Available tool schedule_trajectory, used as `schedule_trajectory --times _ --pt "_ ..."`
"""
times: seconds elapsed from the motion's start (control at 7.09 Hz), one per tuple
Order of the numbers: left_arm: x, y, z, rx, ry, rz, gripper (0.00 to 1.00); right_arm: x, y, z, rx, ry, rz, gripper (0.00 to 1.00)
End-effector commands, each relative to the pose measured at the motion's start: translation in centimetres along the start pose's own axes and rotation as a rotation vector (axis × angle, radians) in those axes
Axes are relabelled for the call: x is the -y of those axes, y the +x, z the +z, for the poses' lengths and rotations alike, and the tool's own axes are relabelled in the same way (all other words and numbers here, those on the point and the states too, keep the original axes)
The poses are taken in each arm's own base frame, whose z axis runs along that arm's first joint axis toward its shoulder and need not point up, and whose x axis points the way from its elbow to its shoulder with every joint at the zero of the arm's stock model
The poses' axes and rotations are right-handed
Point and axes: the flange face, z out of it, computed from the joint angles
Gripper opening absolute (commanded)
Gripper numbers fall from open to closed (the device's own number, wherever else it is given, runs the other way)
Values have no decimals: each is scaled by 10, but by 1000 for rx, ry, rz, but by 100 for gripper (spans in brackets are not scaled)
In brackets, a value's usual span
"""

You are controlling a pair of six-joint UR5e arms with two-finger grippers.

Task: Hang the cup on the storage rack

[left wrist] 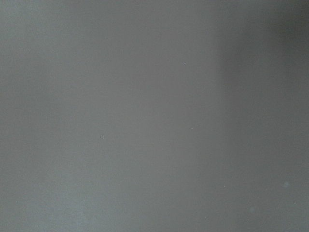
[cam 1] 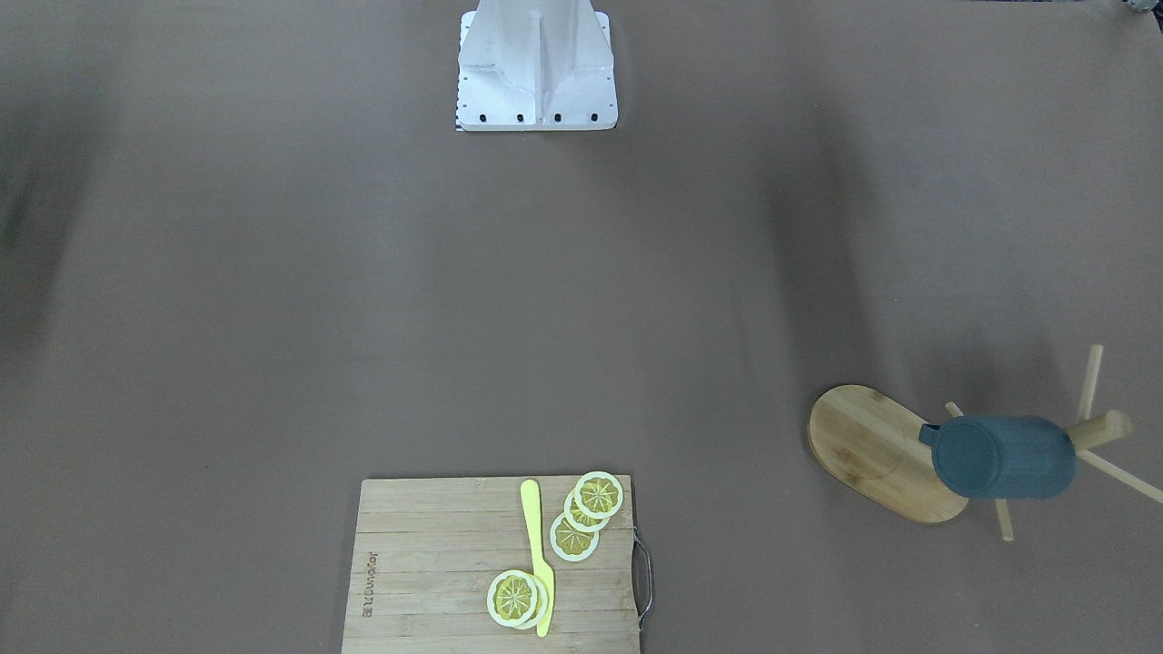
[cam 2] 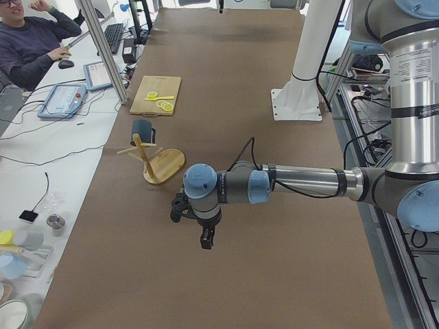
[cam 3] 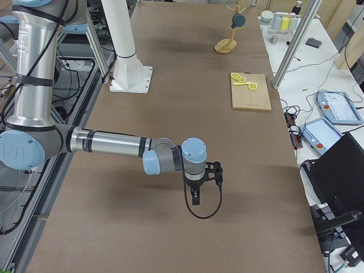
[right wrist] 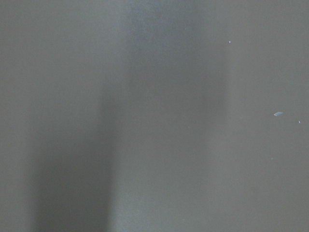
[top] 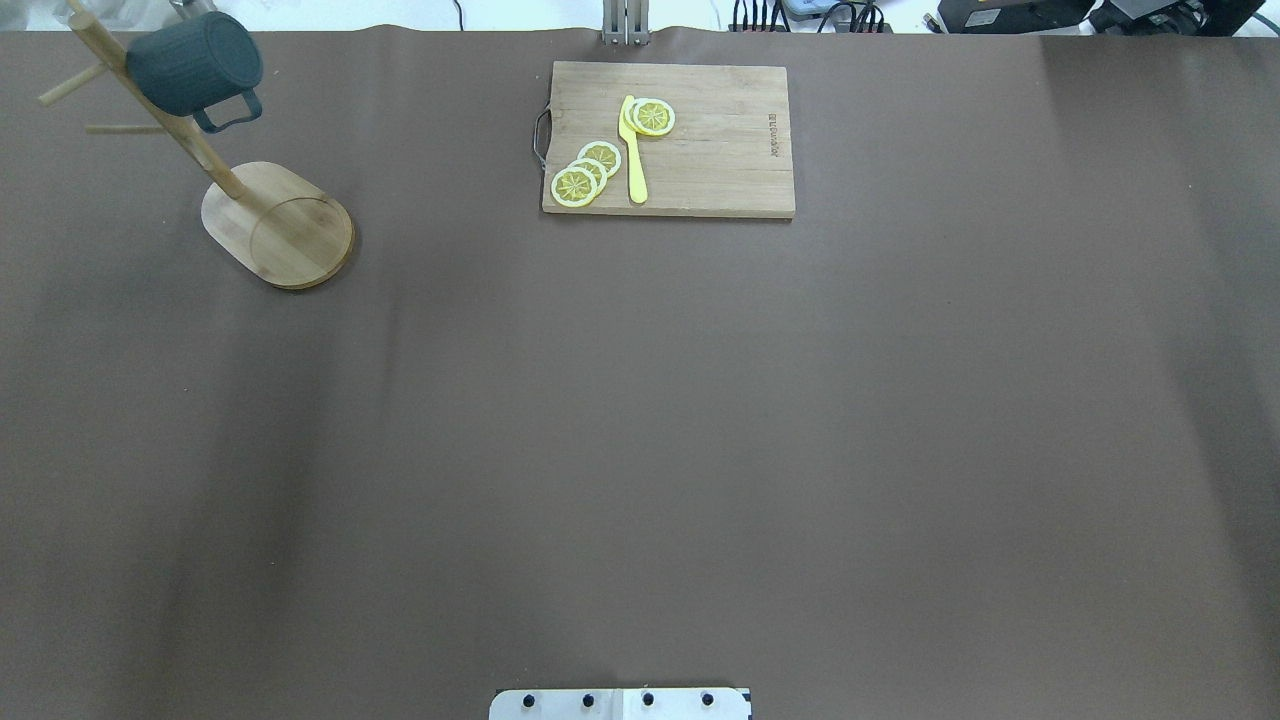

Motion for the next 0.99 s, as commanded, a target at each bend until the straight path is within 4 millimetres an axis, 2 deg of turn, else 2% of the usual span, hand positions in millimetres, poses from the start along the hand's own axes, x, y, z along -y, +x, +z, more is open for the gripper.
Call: schedule_trajectory --times 0.0,0.85 --pt "0 -1 1 0 0 1 99 -7 2 1 -5 -5 3 100" --pt "1 -1 2 -3 -1 -4 99 -9 5 5 3 -15 22 100"
